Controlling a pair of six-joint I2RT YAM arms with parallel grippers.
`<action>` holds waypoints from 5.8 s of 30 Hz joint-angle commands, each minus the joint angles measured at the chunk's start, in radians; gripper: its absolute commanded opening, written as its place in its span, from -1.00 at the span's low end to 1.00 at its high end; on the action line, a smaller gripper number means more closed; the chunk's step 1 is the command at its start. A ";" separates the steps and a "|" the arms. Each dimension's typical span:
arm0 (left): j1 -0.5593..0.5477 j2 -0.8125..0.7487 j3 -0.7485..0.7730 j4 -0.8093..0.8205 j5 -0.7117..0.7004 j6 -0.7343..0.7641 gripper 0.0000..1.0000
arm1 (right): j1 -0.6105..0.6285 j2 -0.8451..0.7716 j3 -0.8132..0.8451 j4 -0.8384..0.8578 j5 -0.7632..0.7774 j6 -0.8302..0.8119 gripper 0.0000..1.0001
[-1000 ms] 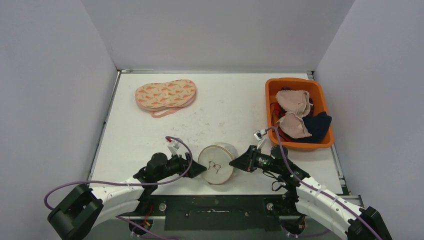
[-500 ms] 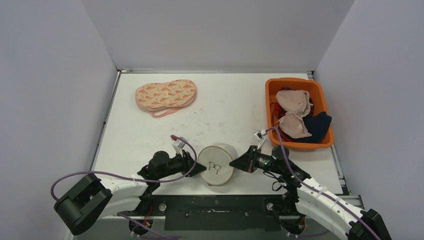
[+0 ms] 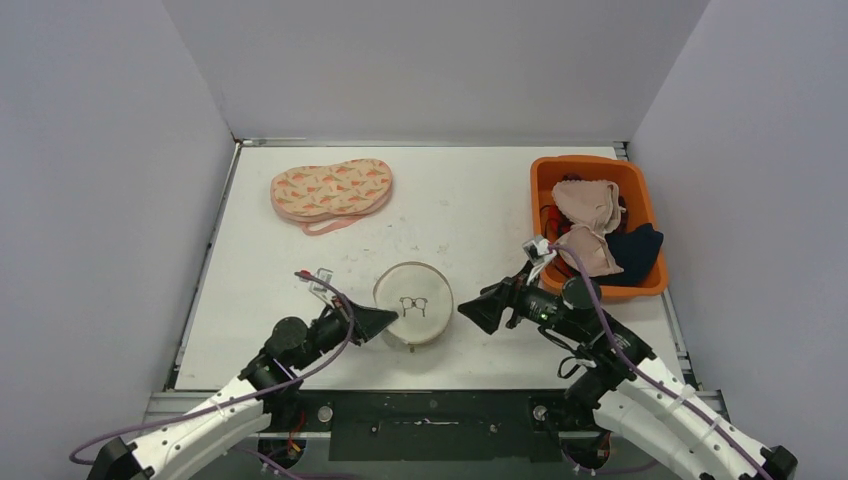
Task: Unzip the laundry bag and remove the bra
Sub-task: Unzip the laundry bag at the center of the board.
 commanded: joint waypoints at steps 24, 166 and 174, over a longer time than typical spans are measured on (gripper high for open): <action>-0.062 0.041 0.372 -0.765 -0.541 -0.690 -1.00 | 0.665 0.320 -0.094 0.521 0.721 0.020 0.44; -0.076 0.203 0.628 -0.969 -0.548 -0.606 -1.00 | 0.693 0.611 0.322 -0.068 1.411 -0.183 0.15; -0.077 0.207 0.615 -0.924 -0.521 -0.587 -1.00 | 0.615 0.470 0.193 0.155 0.942 -0.207 0.18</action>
